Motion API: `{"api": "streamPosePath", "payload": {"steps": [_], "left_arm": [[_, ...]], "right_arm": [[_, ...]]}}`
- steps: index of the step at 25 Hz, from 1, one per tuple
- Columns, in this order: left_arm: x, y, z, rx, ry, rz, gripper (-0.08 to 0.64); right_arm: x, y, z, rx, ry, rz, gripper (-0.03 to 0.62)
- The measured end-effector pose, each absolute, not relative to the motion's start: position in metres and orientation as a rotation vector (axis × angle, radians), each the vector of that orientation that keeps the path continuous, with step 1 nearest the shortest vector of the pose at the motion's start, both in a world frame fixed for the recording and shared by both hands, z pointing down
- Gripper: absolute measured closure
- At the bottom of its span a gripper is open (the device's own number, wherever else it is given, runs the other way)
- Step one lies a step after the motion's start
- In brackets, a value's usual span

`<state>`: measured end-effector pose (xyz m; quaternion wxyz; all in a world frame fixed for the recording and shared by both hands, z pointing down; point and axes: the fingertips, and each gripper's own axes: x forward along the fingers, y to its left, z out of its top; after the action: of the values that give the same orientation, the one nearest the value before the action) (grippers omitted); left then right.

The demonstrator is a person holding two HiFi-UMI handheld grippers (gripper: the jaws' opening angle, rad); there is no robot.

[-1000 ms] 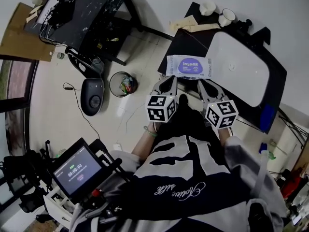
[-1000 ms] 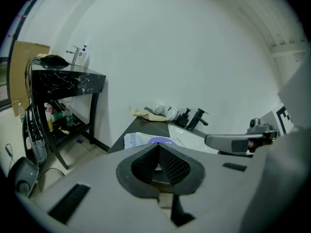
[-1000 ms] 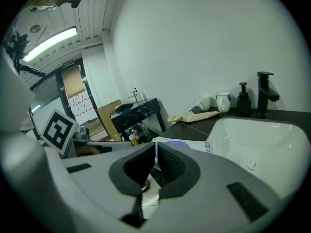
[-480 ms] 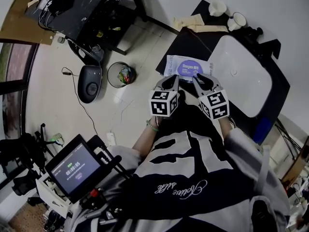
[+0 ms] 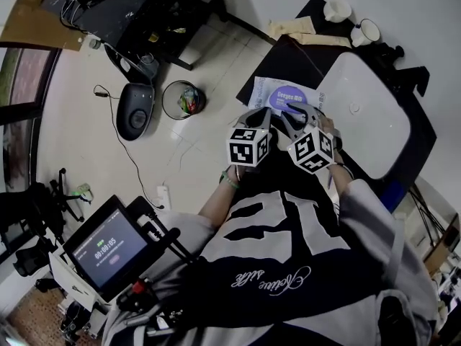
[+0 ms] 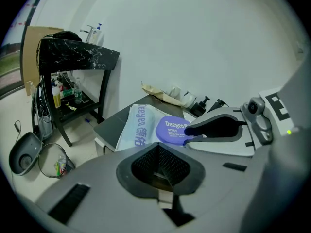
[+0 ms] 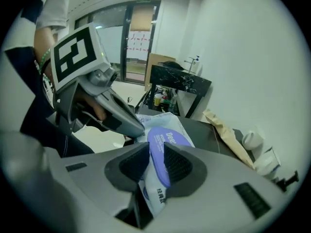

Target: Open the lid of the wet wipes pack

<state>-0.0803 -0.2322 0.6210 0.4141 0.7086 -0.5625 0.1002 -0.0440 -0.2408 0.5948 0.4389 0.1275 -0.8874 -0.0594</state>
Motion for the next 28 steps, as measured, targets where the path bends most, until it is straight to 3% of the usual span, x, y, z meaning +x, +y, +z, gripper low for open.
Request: {"api": "streamPosePath", "payload": {"steps": [9,28], "left_arm": [[-0.076,-0.235,0.631,1.853,-1.376,0.338,0.561],[-0.075,-0.237,0.636,1.883,-1.354,0.355,0.561]], "right_arm": [[-0.051,-0.237,0.614,0.135,-2.060,-0.533,0.512],[-0.058,-0.260,0.567,0.305,-2.302,-0.246,0.516]]}}
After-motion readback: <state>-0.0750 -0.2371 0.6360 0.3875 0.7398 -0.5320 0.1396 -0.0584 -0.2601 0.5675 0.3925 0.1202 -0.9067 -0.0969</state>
